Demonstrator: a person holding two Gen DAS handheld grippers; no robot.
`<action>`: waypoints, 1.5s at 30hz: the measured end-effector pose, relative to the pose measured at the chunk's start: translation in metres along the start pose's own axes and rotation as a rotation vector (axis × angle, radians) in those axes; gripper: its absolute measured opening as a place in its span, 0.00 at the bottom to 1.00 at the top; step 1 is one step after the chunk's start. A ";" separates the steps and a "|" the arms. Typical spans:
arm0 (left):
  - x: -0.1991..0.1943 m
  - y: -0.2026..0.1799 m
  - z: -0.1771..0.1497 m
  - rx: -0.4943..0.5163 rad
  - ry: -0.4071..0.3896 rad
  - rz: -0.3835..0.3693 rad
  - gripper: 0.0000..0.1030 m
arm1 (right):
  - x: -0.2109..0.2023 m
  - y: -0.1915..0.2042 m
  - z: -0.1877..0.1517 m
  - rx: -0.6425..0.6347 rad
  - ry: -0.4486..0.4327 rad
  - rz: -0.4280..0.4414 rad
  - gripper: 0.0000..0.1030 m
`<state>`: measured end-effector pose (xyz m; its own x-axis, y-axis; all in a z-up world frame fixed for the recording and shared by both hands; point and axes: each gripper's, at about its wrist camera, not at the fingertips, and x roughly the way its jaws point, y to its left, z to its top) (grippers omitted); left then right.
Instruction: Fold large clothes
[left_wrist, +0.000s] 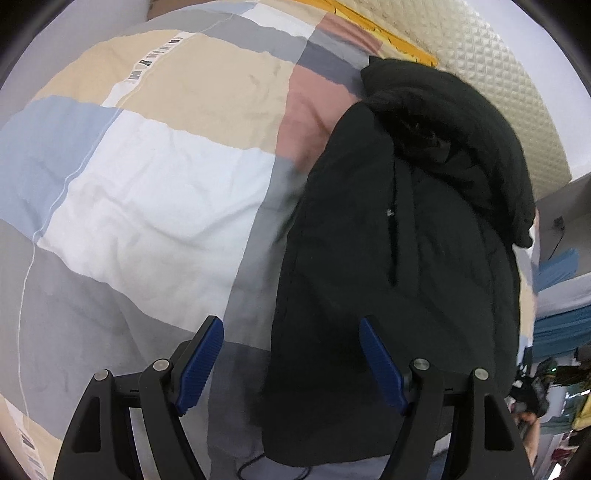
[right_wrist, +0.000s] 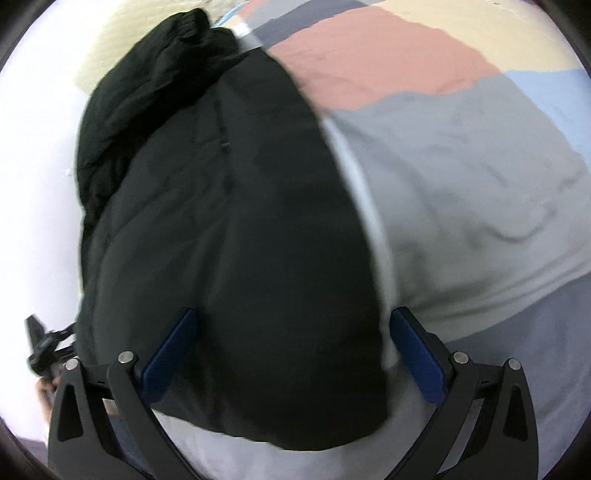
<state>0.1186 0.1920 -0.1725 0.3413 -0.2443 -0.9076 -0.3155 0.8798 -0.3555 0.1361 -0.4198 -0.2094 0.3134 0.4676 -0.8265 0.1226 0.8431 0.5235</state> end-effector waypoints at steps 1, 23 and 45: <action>-0.001 -0.002 -0.001 0.014 -0.014 0.016 0.73 | 0.001 0.002 0.002 0.000 0.004 0.028 0.95; 0.043 -0.010 -0.013 -0.057 0.170 -0.038 0.89 | 0.001 0.042 -0.001 -0.125 0.001 0.014 0.35; 0.046 -0.056 -0.019 0.150 0.161 -0.061 0.69 | 0.026 0.034 -0.003 -0.058 0.021 0.056 0.90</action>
<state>0.1348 0.1231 -0.1987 0.2066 -0.3505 -0.9135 -0.1596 0.9090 -0.3849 0.1454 -0.3782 -0.2141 0.2985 0.5192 -0.8008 0.0504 0.8293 0.5565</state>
